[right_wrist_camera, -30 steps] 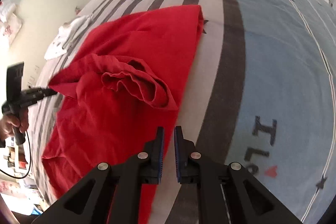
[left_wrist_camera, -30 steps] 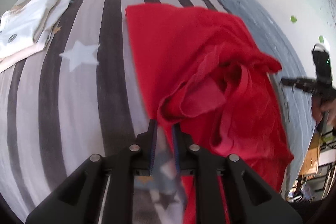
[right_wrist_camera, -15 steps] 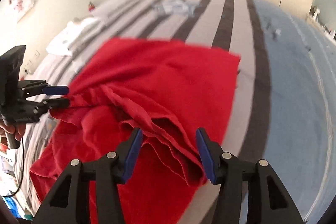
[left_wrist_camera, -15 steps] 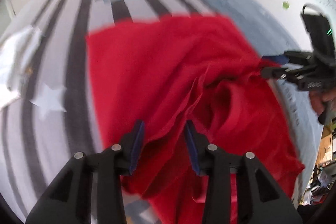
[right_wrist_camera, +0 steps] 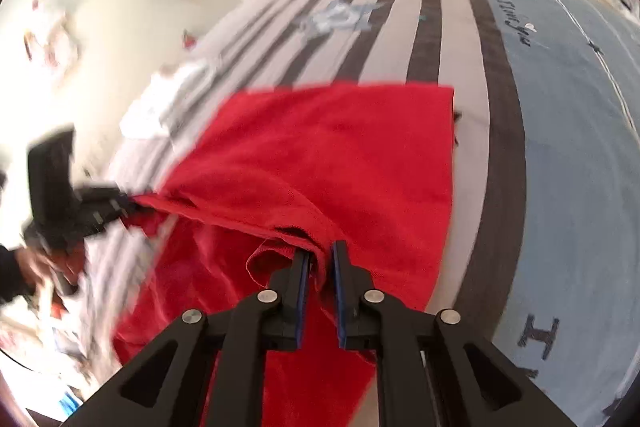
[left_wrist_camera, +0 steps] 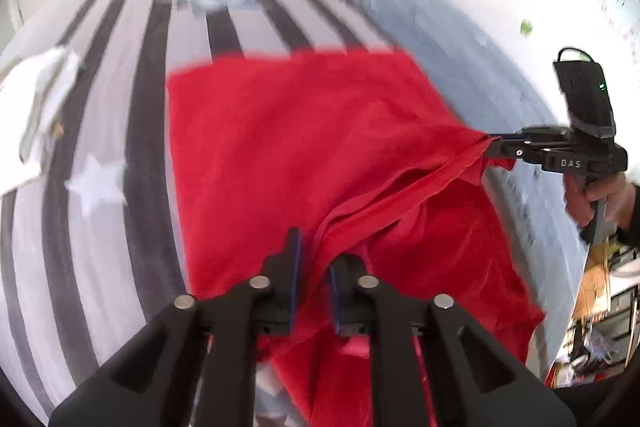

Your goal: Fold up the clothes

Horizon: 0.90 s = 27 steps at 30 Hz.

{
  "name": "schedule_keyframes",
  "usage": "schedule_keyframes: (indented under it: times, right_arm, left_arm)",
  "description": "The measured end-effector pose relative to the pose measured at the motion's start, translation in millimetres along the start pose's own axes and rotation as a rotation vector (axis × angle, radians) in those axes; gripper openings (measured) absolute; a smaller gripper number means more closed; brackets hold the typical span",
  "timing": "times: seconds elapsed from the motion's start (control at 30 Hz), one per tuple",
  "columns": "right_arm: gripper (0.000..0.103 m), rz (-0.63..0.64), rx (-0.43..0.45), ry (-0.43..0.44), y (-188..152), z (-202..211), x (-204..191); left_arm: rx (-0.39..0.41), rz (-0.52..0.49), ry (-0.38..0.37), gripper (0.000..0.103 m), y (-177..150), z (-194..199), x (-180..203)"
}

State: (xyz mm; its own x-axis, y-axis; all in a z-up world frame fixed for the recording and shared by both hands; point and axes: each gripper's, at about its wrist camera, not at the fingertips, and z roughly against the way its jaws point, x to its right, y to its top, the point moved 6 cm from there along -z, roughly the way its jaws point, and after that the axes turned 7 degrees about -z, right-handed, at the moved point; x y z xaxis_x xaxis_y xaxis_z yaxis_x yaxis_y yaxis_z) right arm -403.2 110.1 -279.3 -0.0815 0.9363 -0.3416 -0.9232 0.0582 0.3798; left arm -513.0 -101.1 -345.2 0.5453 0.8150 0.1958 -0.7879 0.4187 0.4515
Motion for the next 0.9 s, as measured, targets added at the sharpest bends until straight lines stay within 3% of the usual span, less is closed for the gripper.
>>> schedule_keyframes:
  times: [0.13,0.3,0.4,0.5,0.6,0.73,0.8,0.9]
  right_arm:
    - [0.014,0.033,-0.073,-0.015,-26.3,-11.6,-4.5]
    - [0.014,-0.051,-0.1,0.05,-44.3,-3.2,-3.3]
    - [0.014,-0.105,-0.047,0.058,-38.1,12.6,2.7]
    - [0.027,-0.178,0.026,0.005,-22.2,23.8,20.1]
    - [0.03,-0.255,0.064,-0.044,-12.1,21.5,42.6]
    - [0.03,-0.386,-0.001,-0.008,-17.9,0.6,59.3]
    - [0.03,-0.464,-0.025,0.025,-24.6,-7.3,63.0]
    - [0.03,-0.527,-0.027,0.044,-34.0,-12.3,66.3]
  left_arm:
    - [-0.054,0.02,0.008,0.015,-17.5,-8.8,-1.8]
    - [-0.012,0.115,0.014,0.016,-28.7,10.9,-10.8]
    - [0.027,0.173,0.048,0.019,-46.9,29.3,-18.3]
    - [0.051,0.242,0.077,0.02,-41.0,29.6,-39.1]
    - [0.038,0.248,0.093,0.02,-35.7,17.3,-47.7]
    - [-0.019,0.284,0.072,0.023,-44.5,-3.4,-45.7]
    - [-0.054,0.282,0.102,0.025,-53.8,-10.2,-41.3]
    - [-0.044,0.303,0.115,0.027,-61.7,-5.5,-36.6]
